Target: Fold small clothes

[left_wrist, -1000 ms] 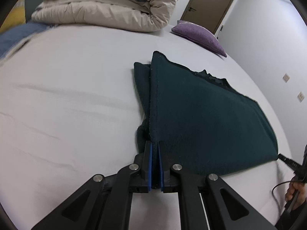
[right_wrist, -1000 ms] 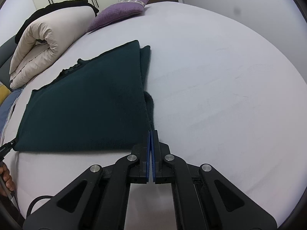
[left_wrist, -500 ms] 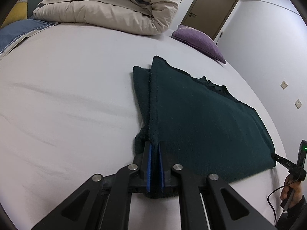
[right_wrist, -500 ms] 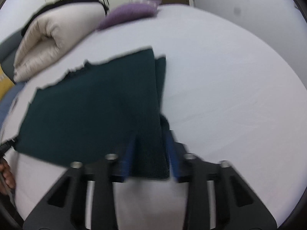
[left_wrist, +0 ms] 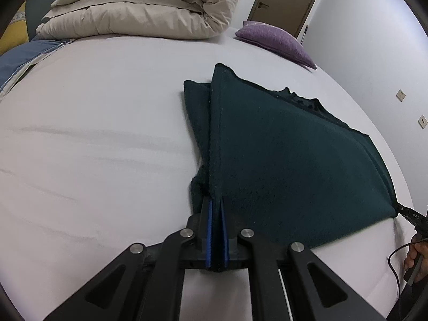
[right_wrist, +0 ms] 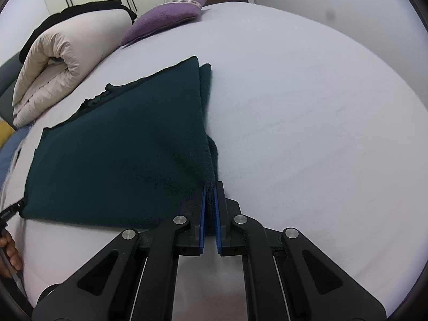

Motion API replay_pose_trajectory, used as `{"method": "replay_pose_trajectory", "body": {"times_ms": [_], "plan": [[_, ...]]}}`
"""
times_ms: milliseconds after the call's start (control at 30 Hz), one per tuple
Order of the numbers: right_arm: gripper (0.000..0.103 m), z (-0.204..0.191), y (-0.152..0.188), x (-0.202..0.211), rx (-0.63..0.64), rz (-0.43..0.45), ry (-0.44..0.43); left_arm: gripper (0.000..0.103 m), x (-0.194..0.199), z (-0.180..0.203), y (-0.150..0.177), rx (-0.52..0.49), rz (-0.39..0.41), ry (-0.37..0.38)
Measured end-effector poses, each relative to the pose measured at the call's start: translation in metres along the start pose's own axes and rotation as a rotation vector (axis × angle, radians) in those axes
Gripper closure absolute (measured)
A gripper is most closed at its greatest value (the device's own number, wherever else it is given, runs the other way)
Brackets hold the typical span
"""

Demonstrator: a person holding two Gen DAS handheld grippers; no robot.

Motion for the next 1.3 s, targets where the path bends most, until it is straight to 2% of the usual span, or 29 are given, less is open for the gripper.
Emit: {"method": "replay_pose_trajectory", "body": {"times_ms": [300, 633, 1033, 1100, 1167, 1200, 1233, 1300], "plan": [[0.099, 0.001, 0.008, 0.002, 0.008, -0.007, -0.004, 0.096, -0.002, 0.002, 0.001, -0.011, -0.009, -0.007], [0.098, -0.003, -0.002, -0.006, 0.043, -0.014, 0.000, 0.096, -0.003, 0.005, 0.006, -0.032, -0.021, -0.029], [0.096, -0.006, -0.003, -0.009, 0.080, -0.031, 0.015, 0.094, -0.003, 0.003, 0.009, -0.022, -0.032, -0.020], [0.087, -0.003, -0.004, -0.006, 0.069, -0.040, 0.025, 0.094, -0.001, 0.004, 0.009, -0.033, -0.027, -0.026], [0.069, 0.004, -0.008, 0.005, 0.037, -0.020, 0.059, 0.093, 0.003, 0.005, 0.006, -0.038, -0.029, -0.035], [0.067, 0.009, -0.013, 0.014, 0.008, 0.011, 0.074, 0.091, 0.007, 0.005, 0.003, -0.044, -0.020, -0.056], [0.064, 0.013, -0.020, 0.025, -0.021, 0.051, 0.076, 0.085, 0.012, 0.005, -0.001, -0.060, -0.001, -0.085], [0.063, 0.009, -0.036, 0.044, -0.041, 0.121, 0.033, 0.081, 0.025, 0.009, -0.011, -0.097, 0.063, -0.141]]}}
Point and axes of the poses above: each gripper's, at about its wrist camera, not at the fingertips, and x roughly against the way its jaws point, z to its right, y to its underside, the point moved 8 cm from there along -x, roughly the way its jaws point, and after that the axes turned 5 degrees about x, right-handed, at the moved point
